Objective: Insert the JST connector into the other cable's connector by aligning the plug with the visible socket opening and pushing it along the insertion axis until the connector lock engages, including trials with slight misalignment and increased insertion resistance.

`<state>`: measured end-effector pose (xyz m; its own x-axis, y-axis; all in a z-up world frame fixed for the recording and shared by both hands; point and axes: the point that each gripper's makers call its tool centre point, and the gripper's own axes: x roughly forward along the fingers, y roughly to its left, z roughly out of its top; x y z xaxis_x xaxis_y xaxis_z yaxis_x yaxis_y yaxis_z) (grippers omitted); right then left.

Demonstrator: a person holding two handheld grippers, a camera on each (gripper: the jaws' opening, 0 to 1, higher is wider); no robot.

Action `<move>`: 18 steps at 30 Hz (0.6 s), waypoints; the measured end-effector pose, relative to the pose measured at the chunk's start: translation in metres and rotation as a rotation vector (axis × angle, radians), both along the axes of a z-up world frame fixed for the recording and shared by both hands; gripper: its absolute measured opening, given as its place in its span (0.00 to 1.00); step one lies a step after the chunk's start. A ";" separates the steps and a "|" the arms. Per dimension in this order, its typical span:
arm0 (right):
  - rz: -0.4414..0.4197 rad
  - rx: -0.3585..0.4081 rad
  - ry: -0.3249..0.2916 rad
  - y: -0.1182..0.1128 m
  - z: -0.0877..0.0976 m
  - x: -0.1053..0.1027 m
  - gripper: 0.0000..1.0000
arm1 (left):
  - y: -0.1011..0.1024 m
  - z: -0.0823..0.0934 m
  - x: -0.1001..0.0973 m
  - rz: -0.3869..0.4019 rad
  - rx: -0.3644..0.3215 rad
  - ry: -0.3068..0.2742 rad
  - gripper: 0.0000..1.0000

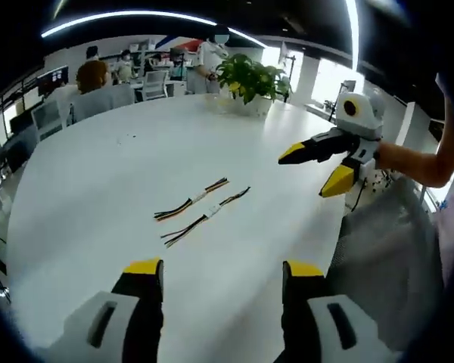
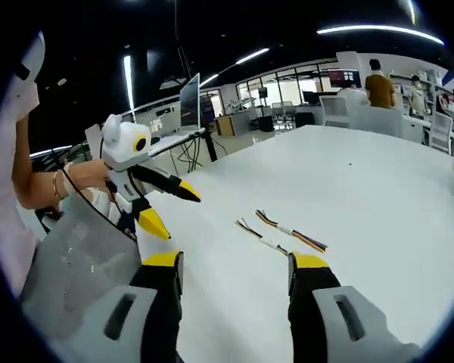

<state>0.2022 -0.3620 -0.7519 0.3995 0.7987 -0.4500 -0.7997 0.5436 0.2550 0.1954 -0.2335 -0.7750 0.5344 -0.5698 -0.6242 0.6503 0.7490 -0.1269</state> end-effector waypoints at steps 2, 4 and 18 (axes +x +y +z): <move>-0.034 -0.018 0.055 -0.004 -0.003 -0.007 0.56 | 0.001 0.005 -0.005 0.022 -0.015 -0.010 0.60; -0.051 -0.004 0.060 -0.006 0.001 -0.010 0.58 | 0.006 0.009 -0.010 0.048 -0.014 -0.024 0.61; -0.131 -0.008 0.080 -0.013 0.010 -0.042 0.66 | 0.019 0.029 -0.049 0.170 -0.111 -0.005 0.71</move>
